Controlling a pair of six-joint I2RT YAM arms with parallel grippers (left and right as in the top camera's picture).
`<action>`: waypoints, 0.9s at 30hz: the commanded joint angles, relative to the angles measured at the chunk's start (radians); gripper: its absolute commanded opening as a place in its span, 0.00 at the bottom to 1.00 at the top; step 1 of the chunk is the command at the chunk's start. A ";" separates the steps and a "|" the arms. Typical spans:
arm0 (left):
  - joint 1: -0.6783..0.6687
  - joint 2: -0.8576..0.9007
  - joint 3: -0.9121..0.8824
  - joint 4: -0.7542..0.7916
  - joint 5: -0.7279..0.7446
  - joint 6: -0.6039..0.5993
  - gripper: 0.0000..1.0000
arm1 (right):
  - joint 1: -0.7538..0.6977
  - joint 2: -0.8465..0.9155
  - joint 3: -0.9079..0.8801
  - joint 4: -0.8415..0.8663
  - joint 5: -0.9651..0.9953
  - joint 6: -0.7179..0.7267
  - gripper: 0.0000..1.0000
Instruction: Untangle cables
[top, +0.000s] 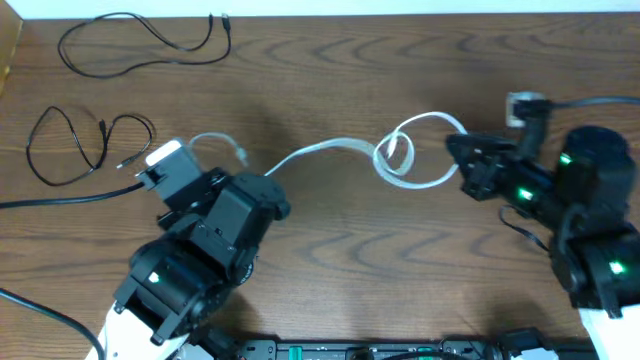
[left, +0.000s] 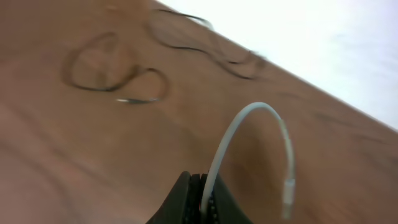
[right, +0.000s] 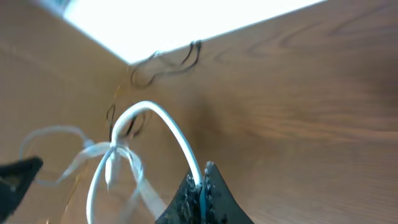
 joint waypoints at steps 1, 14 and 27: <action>0.069 -0.001 0.016 -0.050 -0.087 0.009 0.08 | -0.068 -0.035 0.005 -0.025 0.031 0.023 0.01; 0.221 -0.001 0.016 -0.109 -0.082 0.009 0.07 | -0.169 0.013 0.005 -0.195 0.301 0.087 0.01; 0.258 0.000 0.016 -0.142 0.037 0.009 0.07 | -0.216 0.074 0.005 -0.270 0.416 0.102 0.29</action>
